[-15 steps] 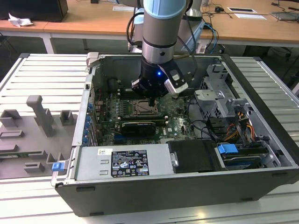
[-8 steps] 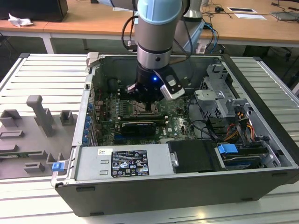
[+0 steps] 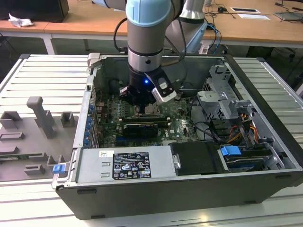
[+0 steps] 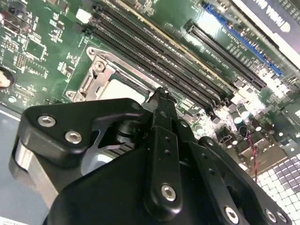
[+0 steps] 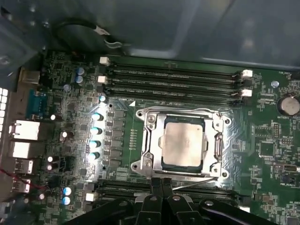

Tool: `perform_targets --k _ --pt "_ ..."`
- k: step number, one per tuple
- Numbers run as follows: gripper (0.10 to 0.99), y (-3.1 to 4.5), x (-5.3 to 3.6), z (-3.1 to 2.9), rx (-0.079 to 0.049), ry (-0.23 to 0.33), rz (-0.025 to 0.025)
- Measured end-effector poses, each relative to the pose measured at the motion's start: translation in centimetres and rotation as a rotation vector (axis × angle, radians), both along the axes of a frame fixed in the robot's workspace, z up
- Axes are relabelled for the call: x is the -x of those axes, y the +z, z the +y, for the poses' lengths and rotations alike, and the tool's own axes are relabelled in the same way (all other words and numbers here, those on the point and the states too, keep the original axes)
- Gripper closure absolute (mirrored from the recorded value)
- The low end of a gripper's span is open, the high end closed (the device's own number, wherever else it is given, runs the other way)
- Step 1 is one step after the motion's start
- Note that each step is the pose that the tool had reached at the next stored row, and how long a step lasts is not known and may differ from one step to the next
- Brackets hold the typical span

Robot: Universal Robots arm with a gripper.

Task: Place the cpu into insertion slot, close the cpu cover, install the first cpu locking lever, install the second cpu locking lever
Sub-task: 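Install the second cpu locking lever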

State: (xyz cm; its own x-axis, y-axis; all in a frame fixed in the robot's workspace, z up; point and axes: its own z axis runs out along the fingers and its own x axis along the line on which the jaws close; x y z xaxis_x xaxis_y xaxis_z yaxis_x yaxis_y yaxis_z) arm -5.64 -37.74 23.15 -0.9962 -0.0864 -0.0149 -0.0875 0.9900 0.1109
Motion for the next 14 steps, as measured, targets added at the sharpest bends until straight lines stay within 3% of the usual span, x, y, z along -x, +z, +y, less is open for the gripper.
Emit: perform_targets --k 3,5,12,13,14 --pt "0.980 0.00 0.60 -0.46 -0.011 0.000 -0.0001" --pt "0.980 -0.24 1.09 -0.66 -0.030 0.000 -0.0001" --pt "0.980 -1.70 1.10 -0.66 -0.038 0.000 -0.0001" --pt "0.980 -1.78 1.11 -0.68 -0.041 0.000 0.0000" --pt "0.980 -1.82 1.12 -0.72 -0.052 0.000 0.0000"
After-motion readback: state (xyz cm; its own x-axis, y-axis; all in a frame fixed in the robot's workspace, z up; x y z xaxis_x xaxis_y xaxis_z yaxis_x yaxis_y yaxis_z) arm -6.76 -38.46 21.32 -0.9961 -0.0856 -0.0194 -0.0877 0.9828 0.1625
